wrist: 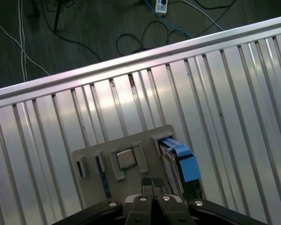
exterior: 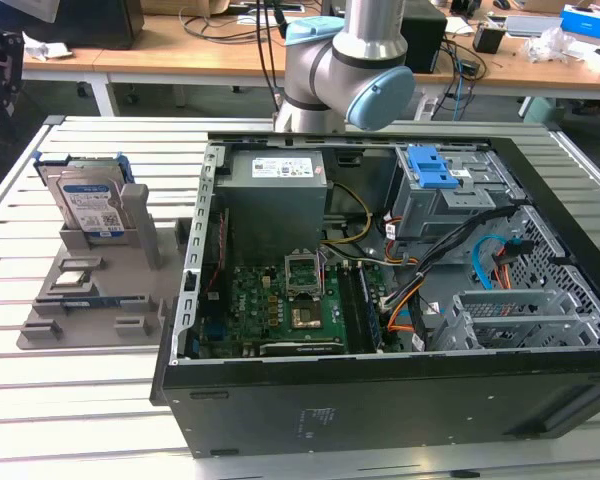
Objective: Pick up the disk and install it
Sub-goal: 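Pick up the disk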
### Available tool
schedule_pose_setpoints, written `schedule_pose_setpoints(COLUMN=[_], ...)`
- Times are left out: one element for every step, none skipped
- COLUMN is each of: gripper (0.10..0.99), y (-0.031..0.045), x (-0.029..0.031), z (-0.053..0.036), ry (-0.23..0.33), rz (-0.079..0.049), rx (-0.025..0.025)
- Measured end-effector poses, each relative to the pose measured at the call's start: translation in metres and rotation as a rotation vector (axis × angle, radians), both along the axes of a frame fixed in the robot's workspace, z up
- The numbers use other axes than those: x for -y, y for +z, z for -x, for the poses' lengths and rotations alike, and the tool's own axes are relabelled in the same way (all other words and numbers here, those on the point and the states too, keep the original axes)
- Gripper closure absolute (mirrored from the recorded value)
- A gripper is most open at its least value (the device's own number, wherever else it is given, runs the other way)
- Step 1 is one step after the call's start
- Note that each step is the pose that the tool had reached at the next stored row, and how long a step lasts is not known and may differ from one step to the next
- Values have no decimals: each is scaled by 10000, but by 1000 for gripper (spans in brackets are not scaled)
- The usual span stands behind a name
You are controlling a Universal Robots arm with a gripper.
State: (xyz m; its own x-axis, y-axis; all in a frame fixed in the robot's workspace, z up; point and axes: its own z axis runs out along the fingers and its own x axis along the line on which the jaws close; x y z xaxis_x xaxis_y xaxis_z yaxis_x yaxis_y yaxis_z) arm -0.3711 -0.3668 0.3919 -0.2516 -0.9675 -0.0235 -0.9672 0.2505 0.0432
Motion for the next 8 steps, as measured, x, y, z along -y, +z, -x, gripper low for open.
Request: schedule_pose_setpoints(gripper=[980,980,980,980,980,980,980,980], y=[1,0,0,0,0,0,0,0], x=[0,0,0,0,0,0,0,0], z=[0,0,0,0,0,0,0,0], ry=[101,255,322,388,513,650,716,785], rz=[0,0,0,0,0,0,0,0], rx=[-1,0,0,0,0,0,0,-1])
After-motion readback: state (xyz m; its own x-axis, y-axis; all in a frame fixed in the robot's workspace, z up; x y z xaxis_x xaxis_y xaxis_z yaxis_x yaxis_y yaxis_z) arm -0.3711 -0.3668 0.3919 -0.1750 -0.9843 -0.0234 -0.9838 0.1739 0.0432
